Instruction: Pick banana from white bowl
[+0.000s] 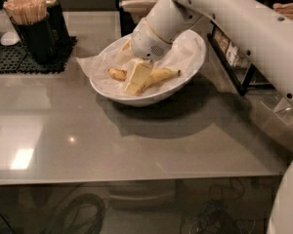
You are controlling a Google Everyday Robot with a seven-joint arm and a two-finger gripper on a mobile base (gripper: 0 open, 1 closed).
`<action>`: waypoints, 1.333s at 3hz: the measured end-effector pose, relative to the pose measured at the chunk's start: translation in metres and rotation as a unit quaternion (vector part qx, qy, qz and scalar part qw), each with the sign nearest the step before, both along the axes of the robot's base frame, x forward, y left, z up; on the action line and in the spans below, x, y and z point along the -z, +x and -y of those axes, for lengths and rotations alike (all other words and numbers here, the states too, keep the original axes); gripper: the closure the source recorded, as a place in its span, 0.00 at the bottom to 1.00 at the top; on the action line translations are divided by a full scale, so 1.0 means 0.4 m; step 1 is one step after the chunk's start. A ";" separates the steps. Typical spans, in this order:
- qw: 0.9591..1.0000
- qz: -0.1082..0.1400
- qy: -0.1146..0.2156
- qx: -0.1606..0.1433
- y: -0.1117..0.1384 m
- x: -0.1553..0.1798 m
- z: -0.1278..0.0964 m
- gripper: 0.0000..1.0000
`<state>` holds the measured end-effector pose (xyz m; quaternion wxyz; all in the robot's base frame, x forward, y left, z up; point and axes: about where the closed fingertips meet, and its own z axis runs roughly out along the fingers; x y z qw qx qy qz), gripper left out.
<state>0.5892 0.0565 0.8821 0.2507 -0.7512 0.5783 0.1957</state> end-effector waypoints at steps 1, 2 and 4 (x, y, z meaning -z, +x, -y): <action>0.999 0.016 -0.026 -0.026 0.012 0.022 -0.022 0.28; 0.997 0.025 -0.058 -0.033 0.042 0.038 0.029 0.29; 0.994 0.011 -0.103 -0.045 0.051 0.083 0.111 0.29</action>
Offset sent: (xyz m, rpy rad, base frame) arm 0.0324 -0.0453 -0.0179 -0.2022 -0.0711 0.0758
